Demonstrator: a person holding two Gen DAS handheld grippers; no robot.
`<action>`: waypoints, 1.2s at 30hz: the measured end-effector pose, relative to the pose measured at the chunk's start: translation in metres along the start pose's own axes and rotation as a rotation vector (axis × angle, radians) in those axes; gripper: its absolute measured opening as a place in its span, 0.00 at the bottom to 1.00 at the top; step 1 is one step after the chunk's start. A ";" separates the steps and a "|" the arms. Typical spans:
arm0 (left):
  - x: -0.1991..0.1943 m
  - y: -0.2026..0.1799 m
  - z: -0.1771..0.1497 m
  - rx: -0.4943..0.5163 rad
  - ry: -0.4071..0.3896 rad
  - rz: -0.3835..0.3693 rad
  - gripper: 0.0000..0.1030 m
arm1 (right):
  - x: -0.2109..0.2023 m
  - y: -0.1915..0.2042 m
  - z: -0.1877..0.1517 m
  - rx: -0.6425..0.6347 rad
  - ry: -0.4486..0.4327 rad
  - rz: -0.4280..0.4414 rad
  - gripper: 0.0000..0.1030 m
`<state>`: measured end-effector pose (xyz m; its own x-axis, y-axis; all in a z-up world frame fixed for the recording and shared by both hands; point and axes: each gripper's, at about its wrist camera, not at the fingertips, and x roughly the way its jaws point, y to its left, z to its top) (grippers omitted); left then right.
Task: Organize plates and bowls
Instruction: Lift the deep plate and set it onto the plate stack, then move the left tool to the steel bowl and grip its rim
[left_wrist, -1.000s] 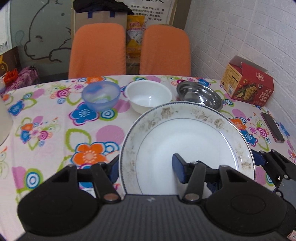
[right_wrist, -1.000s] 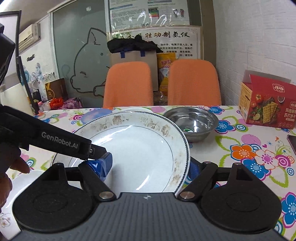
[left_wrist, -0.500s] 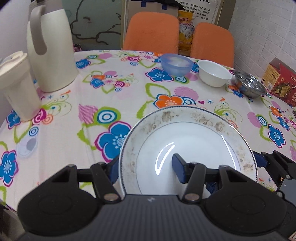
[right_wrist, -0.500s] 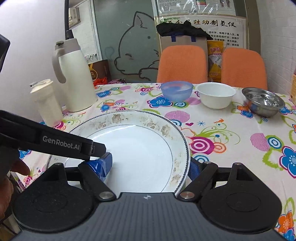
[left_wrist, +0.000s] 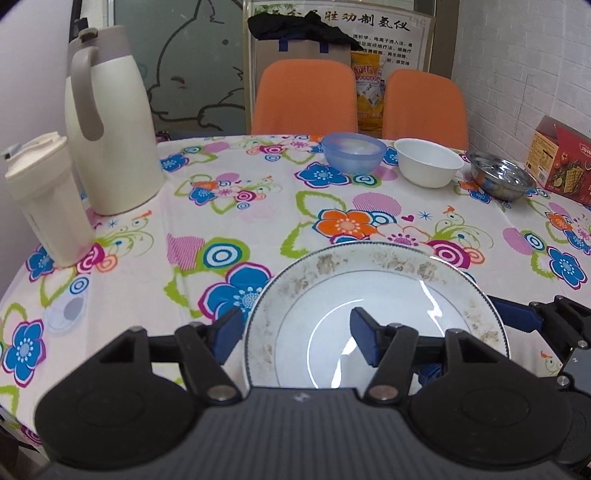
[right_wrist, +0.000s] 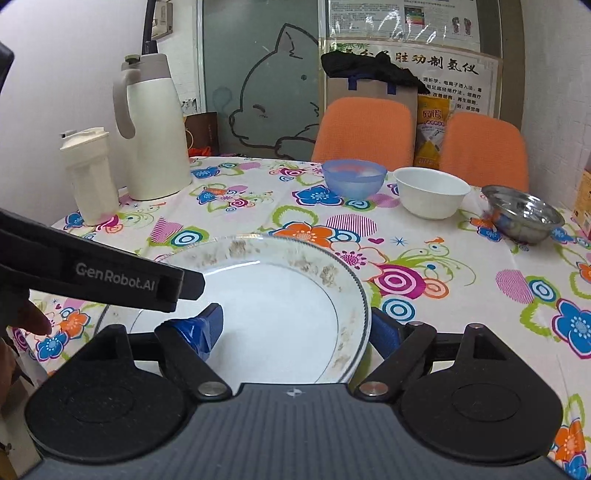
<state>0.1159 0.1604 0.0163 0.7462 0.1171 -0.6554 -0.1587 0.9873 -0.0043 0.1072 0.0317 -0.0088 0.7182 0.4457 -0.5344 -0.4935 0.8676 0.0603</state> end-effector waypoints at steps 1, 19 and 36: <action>-0.001 0.001 0.000 -0.004 -0.004 -0.011 0.60 | 0.000 -0.001 -0.001 0.003 -0.003 0.005 0.68; -0.010 -0.008 0.027 -0.011 -0.057 -0.011 0.66 | -0.019 -0.053 0.011 0.176 -0.032 -0.016 0.67; 0.027 -0.090 0.067 0.106 -0.021 -0.081 0.67 | -0.032 -0.163 0.006 0.353 0.057 -0.120 0.68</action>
<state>0.1935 0.0819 0.0493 0.7672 0.0376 -0.6404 -0.0288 0.9993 0.0241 0.1677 -0.1231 0.0032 0.7275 0.3317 -0.6006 -0.2005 0.9400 0.2762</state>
